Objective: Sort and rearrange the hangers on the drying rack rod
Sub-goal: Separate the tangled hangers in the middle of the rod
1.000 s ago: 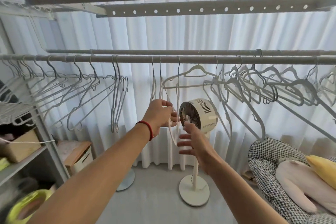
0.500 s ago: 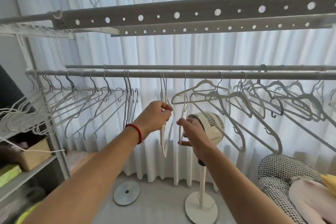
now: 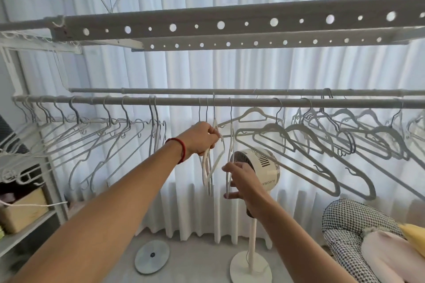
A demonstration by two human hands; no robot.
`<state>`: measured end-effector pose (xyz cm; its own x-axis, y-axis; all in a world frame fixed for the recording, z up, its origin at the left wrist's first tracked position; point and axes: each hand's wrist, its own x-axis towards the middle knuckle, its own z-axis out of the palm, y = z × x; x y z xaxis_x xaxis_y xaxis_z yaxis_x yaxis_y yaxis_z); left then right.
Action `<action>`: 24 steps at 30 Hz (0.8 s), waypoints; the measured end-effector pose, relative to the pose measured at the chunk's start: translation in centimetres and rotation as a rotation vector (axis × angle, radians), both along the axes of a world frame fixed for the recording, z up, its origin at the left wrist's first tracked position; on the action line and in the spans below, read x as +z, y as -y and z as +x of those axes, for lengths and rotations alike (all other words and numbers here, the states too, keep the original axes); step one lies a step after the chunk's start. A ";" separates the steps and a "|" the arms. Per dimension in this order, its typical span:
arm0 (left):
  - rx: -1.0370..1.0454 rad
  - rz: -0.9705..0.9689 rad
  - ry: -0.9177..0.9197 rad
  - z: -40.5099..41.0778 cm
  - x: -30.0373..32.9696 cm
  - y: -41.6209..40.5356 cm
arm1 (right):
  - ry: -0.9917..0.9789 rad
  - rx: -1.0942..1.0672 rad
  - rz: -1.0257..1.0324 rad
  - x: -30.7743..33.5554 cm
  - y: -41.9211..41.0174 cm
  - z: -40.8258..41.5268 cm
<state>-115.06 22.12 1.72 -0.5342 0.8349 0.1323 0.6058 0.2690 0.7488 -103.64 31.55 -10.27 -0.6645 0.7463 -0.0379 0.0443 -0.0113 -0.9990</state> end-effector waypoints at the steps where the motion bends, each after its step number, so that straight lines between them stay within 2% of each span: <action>1: 0.006 -0.003 0.000 -0.3 -0.6 -0.1 | 0.006 0.007 -0.010 0.0 -0.1 -0.1; 8: -0.072 -0.013 -0.026 -2.4 -2.6 -0.3 | 0.020 -0.027 0.011 0.8 -2.3 -2.1; 14: -0.073 -0.071 -0.032 -3.3 -2.8 -1.2 | 0.030 -0.189 -0.055 -0.4 -6.8 -5.4; 16: -0.051 -0.148 -0.167 -3.4 -2.3 -1.6 | 0.043 -0.199 -0.088 -1.1 -8.7 -6.7; 19: 0.088 -0.187 -0.535 -3.3 -1.4 -2.8 | 0.024 -0.173 -0.142 -1.4 -11.7 -9.1; 21: 0.168 -0.065 -0.697 -3.4 -0.5 -4.1 | -0.023 -0.192 -0.188 -1.0 -13.7 -10.7; 24: 0.199 0.139 -0.821 -4.1 0.7 -6.4 | -0.047 -0.312 -0.226 -0.1 -16.8 -12.4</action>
